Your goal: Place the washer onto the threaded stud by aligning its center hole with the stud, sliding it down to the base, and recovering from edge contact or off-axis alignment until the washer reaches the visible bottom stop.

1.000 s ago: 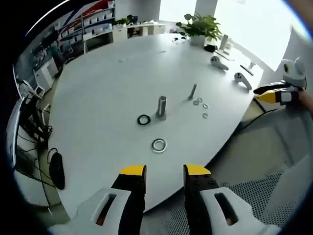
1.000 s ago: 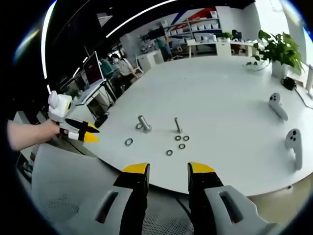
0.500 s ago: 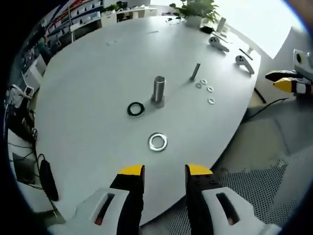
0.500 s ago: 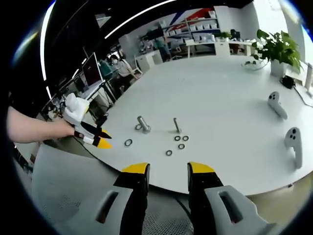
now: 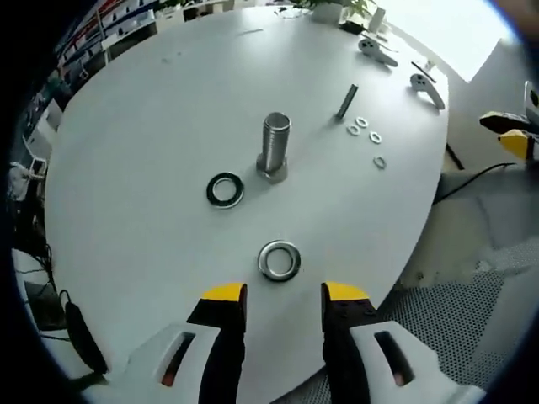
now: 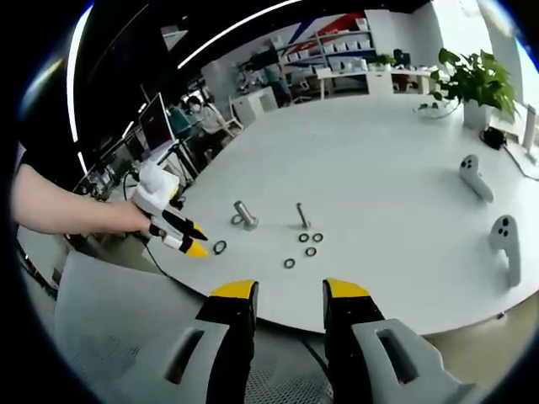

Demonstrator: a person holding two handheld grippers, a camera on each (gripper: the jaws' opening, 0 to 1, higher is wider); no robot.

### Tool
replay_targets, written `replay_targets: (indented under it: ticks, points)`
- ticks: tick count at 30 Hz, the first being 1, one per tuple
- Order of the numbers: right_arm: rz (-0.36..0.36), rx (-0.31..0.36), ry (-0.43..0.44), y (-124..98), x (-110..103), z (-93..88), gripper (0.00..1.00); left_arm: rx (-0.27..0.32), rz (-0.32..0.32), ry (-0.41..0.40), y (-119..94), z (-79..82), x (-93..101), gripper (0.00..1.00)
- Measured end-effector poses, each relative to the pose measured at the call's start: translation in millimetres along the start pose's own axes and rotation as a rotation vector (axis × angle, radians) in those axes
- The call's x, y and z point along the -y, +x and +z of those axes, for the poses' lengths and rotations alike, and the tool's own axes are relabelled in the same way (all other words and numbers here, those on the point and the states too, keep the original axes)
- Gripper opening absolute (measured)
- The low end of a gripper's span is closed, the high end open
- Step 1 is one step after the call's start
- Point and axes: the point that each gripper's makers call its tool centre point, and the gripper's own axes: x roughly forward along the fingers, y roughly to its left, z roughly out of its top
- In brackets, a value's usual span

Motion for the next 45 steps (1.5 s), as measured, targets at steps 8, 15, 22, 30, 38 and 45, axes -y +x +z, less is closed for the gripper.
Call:
replay_targets:
  ticks: [8, 15, 22, 30, 38, 45]
  points:
    - [-0.007, 0.004, 0.004, -0.7, 1.6, 0.5, 0.33, -0.039, 0.008, 0.018, 7.5, 1.8, 0.5, 0.34]
    - [-0.008, 0.005, 0.005, -0.7, 2.7, 0.4, 0.33, -0.043, 0.029, 0.056, 12.2, 9.6, -1.7, 0.32]
    - [-0.008, 0.008, 0.009, -0.8, 2.9, 1.1, 0.33, -0.098, 0.090, 0.175, 13.8, 7.0, -2.4, 0.31]
    - [-0.010, 0.013, 0.013, -0.8, 3.3, 1.9, 0.33, -0.148, 0.085, 0.158, 15.8, 9.5, 1.7, 0.30]
    - [-0.009, 0.015, 0.015, -0.8, 3.1, 2.3, 0.33, -0.176, 0.099, 0.098, 16.9, 10.6, 1.0, 0.31]
    - [-0.008, 0.017, 0.018, -0.7, 3.2, 2.6, 0.33, -0.174, 0.102, 0.103, 17.8, 13.5, 1.9, 0.26]
